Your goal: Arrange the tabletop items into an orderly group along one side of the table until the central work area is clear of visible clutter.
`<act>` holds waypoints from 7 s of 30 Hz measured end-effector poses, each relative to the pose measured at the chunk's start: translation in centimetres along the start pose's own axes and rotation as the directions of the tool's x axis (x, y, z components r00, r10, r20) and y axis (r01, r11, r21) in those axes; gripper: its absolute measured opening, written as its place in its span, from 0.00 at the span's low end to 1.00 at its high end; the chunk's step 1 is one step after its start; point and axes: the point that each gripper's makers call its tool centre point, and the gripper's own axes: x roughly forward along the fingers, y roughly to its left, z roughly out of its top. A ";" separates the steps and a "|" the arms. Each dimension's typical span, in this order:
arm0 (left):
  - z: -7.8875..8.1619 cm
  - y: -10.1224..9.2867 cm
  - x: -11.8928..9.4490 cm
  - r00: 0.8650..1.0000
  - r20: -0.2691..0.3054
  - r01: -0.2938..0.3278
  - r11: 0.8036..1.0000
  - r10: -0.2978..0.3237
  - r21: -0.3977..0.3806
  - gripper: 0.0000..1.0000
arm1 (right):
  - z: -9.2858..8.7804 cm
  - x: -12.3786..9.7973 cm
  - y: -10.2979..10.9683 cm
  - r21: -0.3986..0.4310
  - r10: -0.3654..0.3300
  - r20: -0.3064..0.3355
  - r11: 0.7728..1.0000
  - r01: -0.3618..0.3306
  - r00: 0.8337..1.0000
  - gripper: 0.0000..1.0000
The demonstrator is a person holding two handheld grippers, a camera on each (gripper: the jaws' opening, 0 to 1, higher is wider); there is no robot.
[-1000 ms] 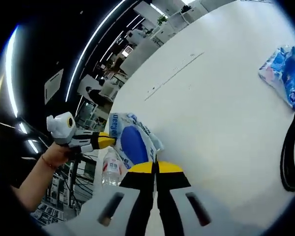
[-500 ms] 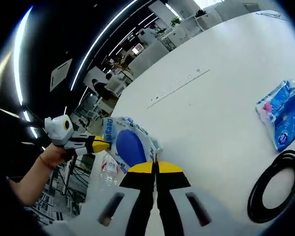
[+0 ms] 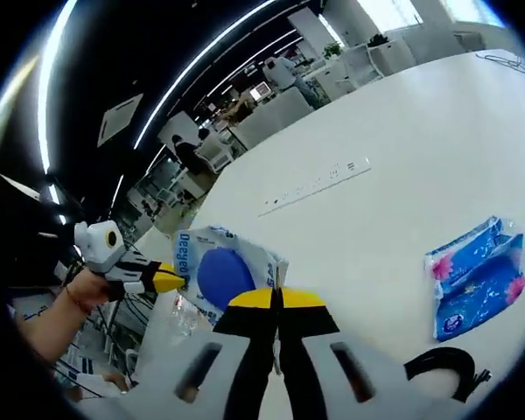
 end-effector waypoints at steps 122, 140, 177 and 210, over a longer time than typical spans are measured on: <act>-5.6 -4.8 11.0 0.987 -0.085 0.098 0.932 -0.136 -0.349 0.07 | -3.1 2.6 -13.2 -0.370 -0.407 -0.336 0.887 0.278 0.850 0.09; -5.2 -4.8 10.4 0.990 -0.074 0.092 0.943 -0.122 -0.321 0.33 | -2.3 2.0 -12.8 -0.412 -0.428 -0.289 0.863 0.292 0.856 0.22; -3.2 -5.0 6.0 0.998 -0.011 0.057 0.969 -0.061 -0.242 0.68 | 0.1 -0.8 -8.5 -0.414 -0.352 -0.224 0.879 0.238 0.909 0.46; -3.3 -4.1 -2.4 0.995 0.093 -0.018 0.964 0.044 -0.267 0.81 | 0.4 0.9 2.0 -0.394 -0.108 -0.226 0.919 0.011 0.968 0.60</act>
